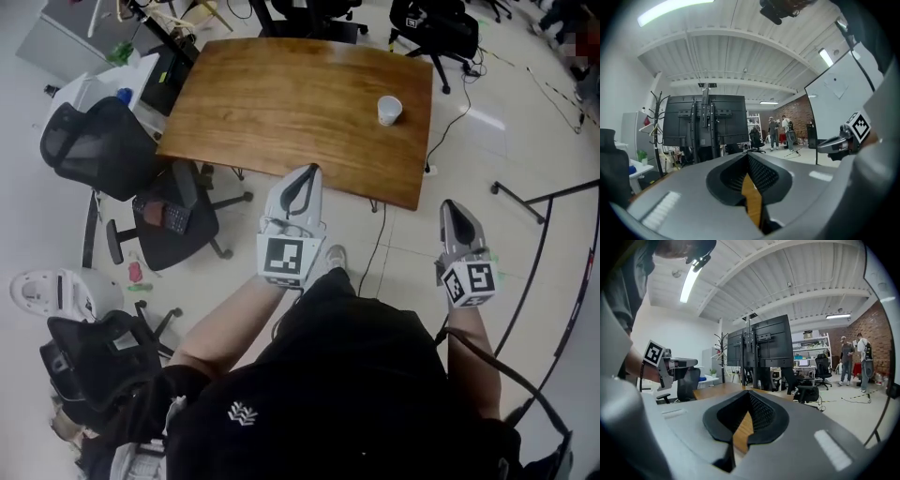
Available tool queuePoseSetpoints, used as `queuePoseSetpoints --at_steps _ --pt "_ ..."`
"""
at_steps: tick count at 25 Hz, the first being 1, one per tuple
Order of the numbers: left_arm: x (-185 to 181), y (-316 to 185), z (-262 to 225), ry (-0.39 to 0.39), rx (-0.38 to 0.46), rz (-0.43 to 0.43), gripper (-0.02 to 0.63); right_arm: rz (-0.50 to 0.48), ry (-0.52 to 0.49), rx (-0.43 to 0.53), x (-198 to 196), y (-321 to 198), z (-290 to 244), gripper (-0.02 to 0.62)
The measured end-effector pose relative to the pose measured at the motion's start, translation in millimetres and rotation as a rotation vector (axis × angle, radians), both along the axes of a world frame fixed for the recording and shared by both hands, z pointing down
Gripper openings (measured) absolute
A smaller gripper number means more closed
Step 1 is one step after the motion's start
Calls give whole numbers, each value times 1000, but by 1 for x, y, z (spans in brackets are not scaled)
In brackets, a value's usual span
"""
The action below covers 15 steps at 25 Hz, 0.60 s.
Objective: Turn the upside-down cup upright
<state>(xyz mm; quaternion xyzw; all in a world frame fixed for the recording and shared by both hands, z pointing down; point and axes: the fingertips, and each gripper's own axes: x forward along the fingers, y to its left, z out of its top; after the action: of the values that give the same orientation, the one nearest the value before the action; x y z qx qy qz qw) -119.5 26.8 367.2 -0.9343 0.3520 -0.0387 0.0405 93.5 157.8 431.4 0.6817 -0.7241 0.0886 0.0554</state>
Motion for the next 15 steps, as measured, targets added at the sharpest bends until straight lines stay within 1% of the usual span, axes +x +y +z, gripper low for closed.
queuePoseSetpoints --at_steps 3,6,8,11,15 --pt "11 -40 -7 -14 11 33 0 13 29 8 2 -35 -12 2" --pt "28 -67 -13 6 13 51 0 42 50 10 16 -54 -19 2" --pt "36 -76 -16 23 10 56 0 67 49 -3 29 -61 -18 2" --pt "46 -86 -12 33 -9 42 0 88 47 -27 50 -73 -15 2" --pt "53 -101 0 17 -24 -21 0 44 58 -16 68 -104 -15 2"
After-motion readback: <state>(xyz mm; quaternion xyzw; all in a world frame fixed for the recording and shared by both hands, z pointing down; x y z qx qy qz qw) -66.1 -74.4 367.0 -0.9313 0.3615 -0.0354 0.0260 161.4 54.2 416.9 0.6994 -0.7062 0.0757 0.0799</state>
